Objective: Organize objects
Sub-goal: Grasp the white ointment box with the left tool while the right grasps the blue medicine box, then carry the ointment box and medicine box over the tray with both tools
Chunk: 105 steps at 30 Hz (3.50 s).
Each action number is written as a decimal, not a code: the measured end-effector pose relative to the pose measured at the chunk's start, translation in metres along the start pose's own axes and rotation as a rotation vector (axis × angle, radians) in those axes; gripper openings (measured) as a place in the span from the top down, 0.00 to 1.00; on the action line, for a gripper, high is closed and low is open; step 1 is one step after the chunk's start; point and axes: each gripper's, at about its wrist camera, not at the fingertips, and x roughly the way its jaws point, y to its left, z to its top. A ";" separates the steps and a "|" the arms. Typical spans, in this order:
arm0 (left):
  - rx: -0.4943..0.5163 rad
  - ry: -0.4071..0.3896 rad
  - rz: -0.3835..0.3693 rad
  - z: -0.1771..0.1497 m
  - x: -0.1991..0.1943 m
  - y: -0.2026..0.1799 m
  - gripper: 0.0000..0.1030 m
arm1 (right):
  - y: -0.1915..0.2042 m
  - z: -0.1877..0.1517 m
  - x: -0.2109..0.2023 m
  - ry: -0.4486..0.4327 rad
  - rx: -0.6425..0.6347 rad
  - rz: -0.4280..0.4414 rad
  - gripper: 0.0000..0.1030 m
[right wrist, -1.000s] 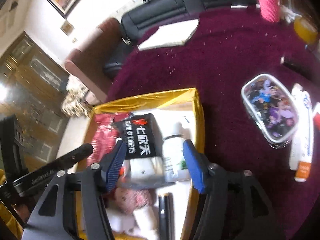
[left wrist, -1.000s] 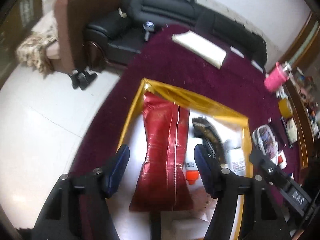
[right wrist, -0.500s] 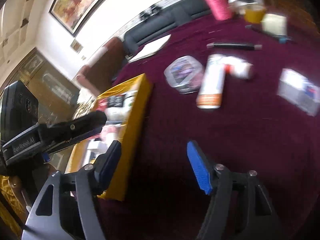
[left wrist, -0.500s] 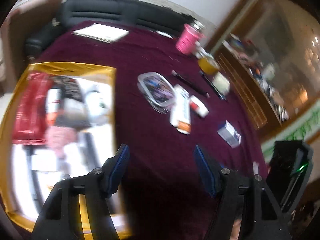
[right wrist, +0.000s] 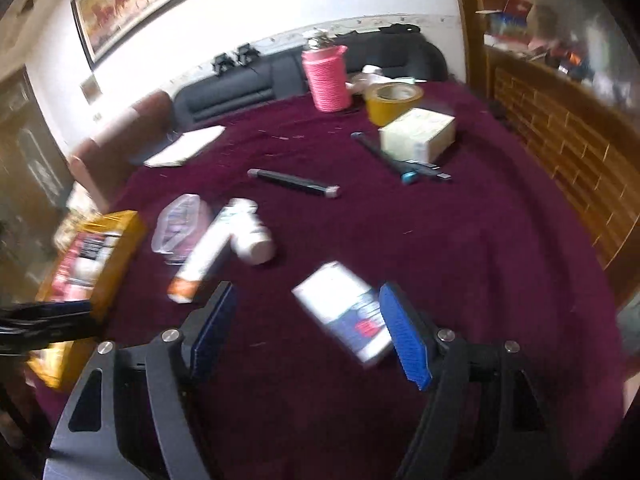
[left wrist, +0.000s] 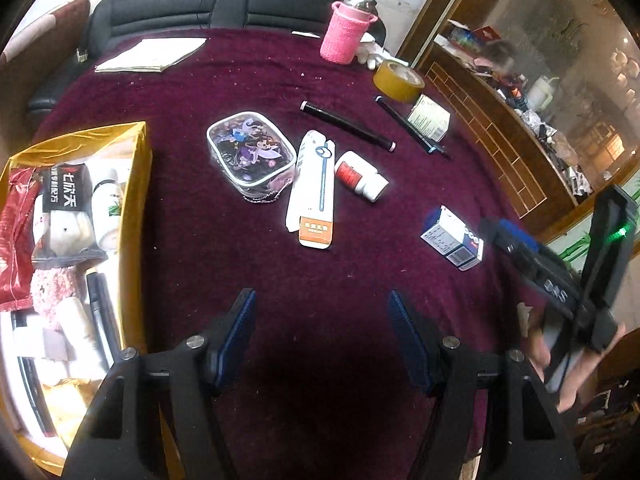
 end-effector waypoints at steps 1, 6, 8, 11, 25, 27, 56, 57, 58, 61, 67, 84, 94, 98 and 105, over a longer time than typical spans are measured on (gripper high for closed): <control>0.001 0.006 0.001 0.001 0.003 -0.001 0.41 | -0.005 0.000 0.004 0.004 -0.010 -0.016 0.29; 0.015 0.036 0.013 0.011 0.022 -0.007 0.41 | -0.014 0.000 0.023 0.059 -0.079 -0.016 0.29; 0.023 0.049 0.018 0.016 0.031 -0.009 0.41 | -0.015 -0.003 0.035 0.097 -0.089 -0.033 0.30; 0.034 0.052 0.033 0.024 0.043 -0.010 0.41 | -0.014 -0.010 0.039 0.120 -0.089 -0.017 0.36; 0.091 0.070 0.108 0.062 0.107 -0.014 0.41 | 0.011 -0.047 0.007 0.149 0.135 0.088 0.69; 0.088 0.072 0.119 0.065 0.113 -0.013 0.41 | 0.014 -0.053 0.004 0.144 0.171 0.114 0.69; 0.071 0.065 0.052 -0.060 0.027 -0.009 0.72 | 0.077 -0.096 -0.019 0.176 0.200 0.185 0.68; 0.071 0.062 0.056 -0.057 0.027 -0.010 0.68 | 0.077 -0.096 -0.018 0.175 0.204 0.182 0.68; 0.079 0.056 0.059 -0.054 0.028 -0.011 0.65 | 0.077 -0.095 -0.018 0.173 0.206 0.182 0.65; 0.100 0.059 0.064 -0.047 0.034 -0.010 0.65 | 0.075 -0.095 -0.016 0.174 0.215 0.178 0.46; 0.121 0.072 0.088 -0.038 0.053 -0.009 0.65 | 0.078 -0.096 -0.015 0.188 0.209 0.160 0.46; -0.028 0.004 -0.039 -0.055 -0.002 0.029 0.76 | 0.104 -0.100 0.000 0.247 0.169 0.143 0.69; -0.149 -0.173 0.064 -0.051 -0.104 0.094 0.76 | 0.183 -0.078 -0.013 0.229 0.111 0.331 0.69; -0.266 -0.228 0.133 -0.065 -0.138 0.158 0.76 | 0.220 -0.072 -0.006 0.255 0.056 0.375 0.69; -0.365 -0.196 0.231 -0.088 -0.135 0.215 0.76 | 0.268 -0.073 0.019 0.321 0.017 0.371 0.69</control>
